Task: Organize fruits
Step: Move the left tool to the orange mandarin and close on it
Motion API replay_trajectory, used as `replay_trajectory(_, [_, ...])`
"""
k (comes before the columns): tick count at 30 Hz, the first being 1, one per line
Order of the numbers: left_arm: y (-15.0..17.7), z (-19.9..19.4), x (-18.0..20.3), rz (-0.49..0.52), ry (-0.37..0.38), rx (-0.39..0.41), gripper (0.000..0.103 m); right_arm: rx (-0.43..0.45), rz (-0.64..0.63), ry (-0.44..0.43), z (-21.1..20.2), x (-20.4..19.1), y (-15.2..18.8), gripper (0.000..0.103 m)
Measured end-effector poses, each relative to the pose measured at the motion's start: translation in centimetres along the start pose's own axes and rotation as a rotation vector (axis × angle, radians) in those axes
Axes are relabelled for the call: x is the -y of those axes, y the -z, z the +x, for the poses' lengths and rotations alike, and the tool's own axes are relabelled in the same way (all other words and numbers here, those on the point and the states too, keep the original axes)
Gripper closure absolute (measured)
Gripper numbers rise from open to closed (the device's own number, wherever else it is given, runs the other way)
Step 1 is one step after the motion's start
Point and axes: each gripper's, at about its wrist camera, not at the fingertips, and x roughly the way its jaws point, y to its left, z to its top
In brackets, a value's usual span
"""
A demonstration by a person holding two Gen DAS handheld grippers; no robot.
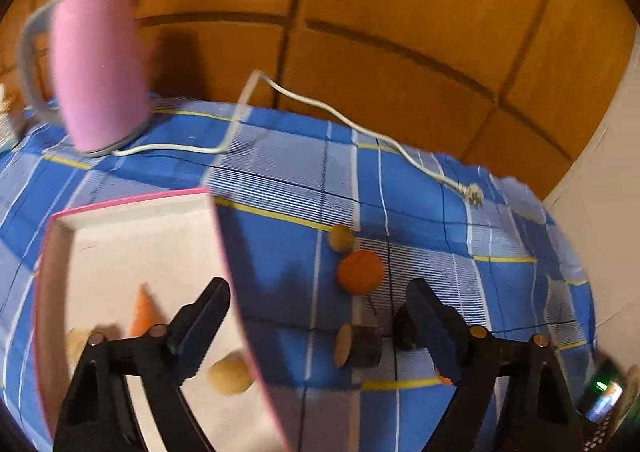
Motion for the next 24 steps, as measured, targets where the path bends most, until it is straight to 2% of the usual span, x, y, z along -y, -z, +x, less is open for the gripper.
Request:
replay_trajectory(4, [-0.5,3.8,1.6,0.034,0.007,-0.091,0.032,0.000,-0.005,0.000,0.2,-0.2,0.0,0.033])
replay_trajectory(10, [-0.5,8.6,2.7,0.044,-0.016,-0.197,0.036,0.001,-0.010,0.002,0.2,-0.2,0.0,0.031])
replay_trajectory(12, [-0.3,10.0,2.6,0.033,-0.016,-0.233,0.042,0.001,-0.011,0.004,0.2,-0.2,0.0,0.031])
replay_trajectory(14, [-0.4,10.2,2.9,0.047,-0.007,-0.205,0.051,0.001,-0.012,0.004,0.3,-0.3,0.0,0.031])
replay_trajectory(15, [-0.5,10.3,2.9,0.045,0.024,-0.209,0.062,0.000,-0.012,0.004,0.3,-0.3,0.0,0.031])
replay_trajectory(24, [-0.1,8.5,2.8,0.047,0.075,-0.170,0.064,0.000,-0.013,0.005,0.3,-0.4,-0.1,0.031])
